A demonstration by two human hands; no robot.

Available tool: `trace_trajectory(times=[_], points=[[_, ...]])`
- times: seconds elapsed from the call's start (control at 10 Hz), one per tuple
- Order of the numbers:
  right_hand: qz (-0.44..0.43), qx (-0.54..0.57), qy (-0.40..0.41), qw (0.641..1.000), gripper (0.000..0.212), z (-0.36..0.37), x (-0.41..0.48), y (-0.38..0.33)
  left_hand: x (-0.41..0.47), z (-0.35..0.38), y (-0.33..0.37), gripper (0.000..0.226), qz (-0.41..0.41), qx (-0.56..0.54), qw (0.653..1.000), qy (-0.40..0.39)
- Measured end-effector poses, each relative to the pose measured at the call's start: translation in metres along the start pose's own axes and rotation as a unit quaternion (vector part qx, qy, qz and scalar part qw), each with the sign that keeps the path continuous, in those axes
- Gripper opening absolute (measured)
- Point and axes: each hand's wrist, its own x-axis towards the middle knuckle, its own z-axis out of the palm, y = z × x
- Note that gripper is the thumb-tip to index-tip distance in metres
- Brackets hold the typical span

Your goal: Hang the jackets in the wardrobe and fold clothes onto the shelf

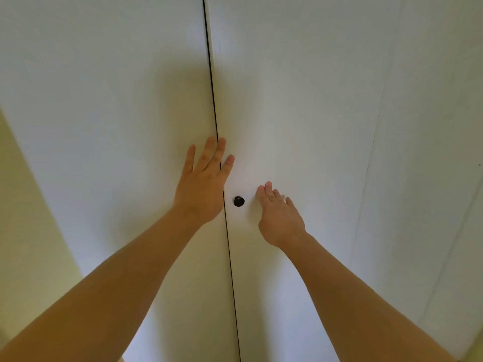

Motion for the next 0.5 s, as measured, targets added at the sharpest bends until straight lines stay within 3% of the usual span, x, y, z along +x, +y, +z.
trace_trajectory(times=[0.4,0.5], points=[[-0.007,0.036,-0.026,0.999,0.079,0.003,0.022,0.001,0.025,0.003,0.002,0.081,-0.031,-0.011,0.995,-0.099],[0.006,0.189,-0.010,0.982,0.071,-0.016,0.011,0.021,0.004,-0.001,0.010,0.077,-0.017,-0.050,0.994,-0.094]])
